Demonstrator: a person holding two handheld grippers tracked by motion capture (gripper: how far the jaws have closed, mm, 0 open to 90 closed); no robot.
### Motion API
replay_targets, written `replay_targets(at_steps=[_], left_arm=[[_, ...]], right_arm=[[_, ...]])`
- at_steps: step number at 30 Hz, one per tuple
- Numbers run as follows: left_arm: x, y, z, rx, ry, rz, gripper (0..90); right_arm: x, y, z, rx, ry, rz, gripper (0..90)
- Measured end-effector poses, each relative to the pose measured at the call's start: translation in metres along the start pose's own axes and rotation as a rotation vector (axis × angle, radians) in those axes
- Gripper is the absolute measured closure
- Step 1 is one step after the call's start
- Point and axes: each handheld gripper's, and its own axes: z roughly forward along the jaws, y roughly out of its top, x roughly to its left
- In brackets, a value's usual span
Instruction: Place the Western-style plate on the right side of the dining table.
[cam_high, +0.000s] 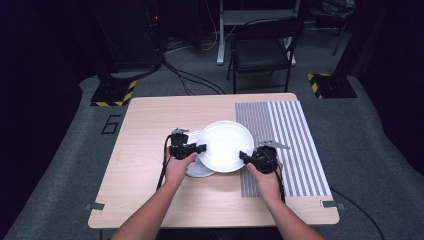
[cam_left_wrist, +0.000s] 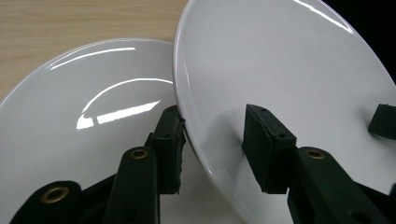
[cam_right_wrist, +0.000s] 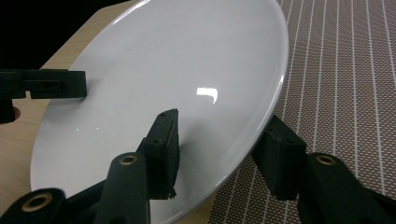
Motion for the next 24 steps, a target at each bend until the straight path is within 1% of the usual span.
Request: replay_targets(at_steps=[3, 5, 6, 11, 20, 21, 22, 24], left_arm=[[-0.005, 0.003, 0.005, 0.004, -0.009, 0.008, 58.5], [-0.006, 0.004, 0.006, 0.008, -0.013, 0.014, 58.5], [-0.010, 0.006, 0.008, 0.007, -0.020, 0.019, 58.5], [-0.016, 0.008, 0.014, 0.017, -0.033, 0.033, 58.4], [-0.024, 0.012, 0.021, 0.027, -0.055, 0.049, 58.5], [-0.027, 0.012, 0.022, 0.031, -0.060, 0.049, 58.4], [-0.028, 0.013, 0.023, 0.032, -0.060, 0.058, 58.4], [-0.029, 0.013, 0.023, 0.030, -0.061, 0.058, 58.5]], right_arm=[[-0.003, 0.000, -0.004, -0.009, -0.013, 0.012, 51.9], [-0.004, 0.000, -0.006, -0.010, -0.013, 0.014, 51.9], [-0.006, 0.000, -0.009, -0.020, -0.020, 0.017, 51.8], [-0.012, -0.001, -0.015, -0.029, -0.035, 0.033, 51.7], [-0.019, -0.002, -0.025, -0.045, -0.058, 0.051, 51.6], [-0.020, -0.003, -0.026, -0.047, -0.059, 0.047, 51.6], [-0.021, -0.003, -0.027, -0.048, -0.061, 0.052, 51.6], [-0.021, -0.003, -0.028, -0.048, -0.067, 0.057, 51.6]])
